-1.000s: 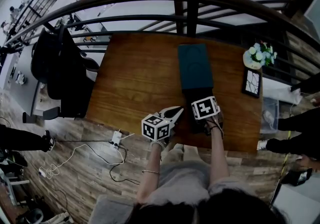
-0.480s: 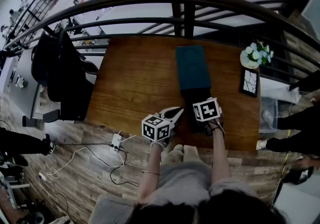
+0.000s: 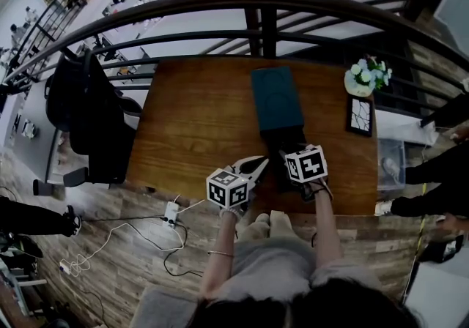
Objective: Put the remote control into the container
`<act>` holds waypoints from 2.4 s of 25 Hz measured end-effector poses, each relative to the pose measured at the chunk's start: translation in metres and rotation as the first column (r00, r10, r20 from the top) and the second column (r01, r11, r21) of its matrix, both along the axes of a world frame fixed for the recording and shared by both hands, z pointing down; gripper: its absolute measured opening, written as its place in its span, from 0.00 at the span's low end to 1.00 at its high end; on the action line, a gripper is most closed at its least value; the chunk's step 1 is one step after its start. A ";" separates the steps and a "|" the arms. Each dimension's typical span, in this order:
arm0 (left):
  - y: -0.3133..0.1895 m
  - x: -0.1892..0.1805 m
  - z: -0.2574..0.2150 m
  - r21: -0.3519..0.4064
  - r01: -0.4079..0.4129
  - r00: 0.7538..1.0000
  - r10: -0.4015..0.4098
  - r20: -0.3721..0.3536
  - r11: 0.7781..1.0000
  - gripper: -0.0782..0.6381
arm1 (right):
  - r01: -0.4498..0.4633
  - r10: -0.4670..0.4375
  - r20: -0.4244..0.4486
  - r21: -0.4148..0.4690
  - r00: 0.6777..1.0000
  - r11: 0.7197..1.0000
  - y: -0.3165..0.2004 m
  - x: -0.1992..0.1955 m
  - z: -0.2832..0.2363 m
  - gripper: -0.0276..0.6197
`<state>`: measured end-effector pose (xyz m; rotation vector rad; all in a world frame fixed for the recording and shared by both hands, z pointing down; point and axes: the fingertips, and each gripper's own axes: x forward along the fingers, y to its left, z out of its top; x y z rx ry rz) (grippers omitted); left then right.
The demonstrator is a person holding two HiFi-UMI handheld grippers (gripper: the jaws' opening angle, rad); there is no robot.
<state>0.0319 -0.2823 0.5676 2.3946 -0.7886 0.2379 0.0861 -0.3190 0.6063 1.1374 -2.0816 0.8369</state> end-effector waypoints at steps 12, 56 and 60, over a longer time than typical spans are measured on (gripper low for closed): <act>0.015 0.010 -0.033 0.109 -0.070 0.997 0.071 -0.004 0.992 0.11 | -0.042 0.020 0.175 0.120 0.984 0.992 0.022 -0.001 -0.044 0.13; 0.049 0.034 -0.153 0.447 -0.111 0.986 0.153 -0.059 0.887 0.11 | 0.018 -0.258 0.330 0.584 0.908 0.812 0.058 -0.001 -0.192 0.09; 0.050 0.037 -0.153 0.451 -0.118 0.985 0.160 -0.056 0.885 0.11 | 0.023 -0.263 0.328 0.586 0.907 0.810 0.059 -0.001 -0.193 0.09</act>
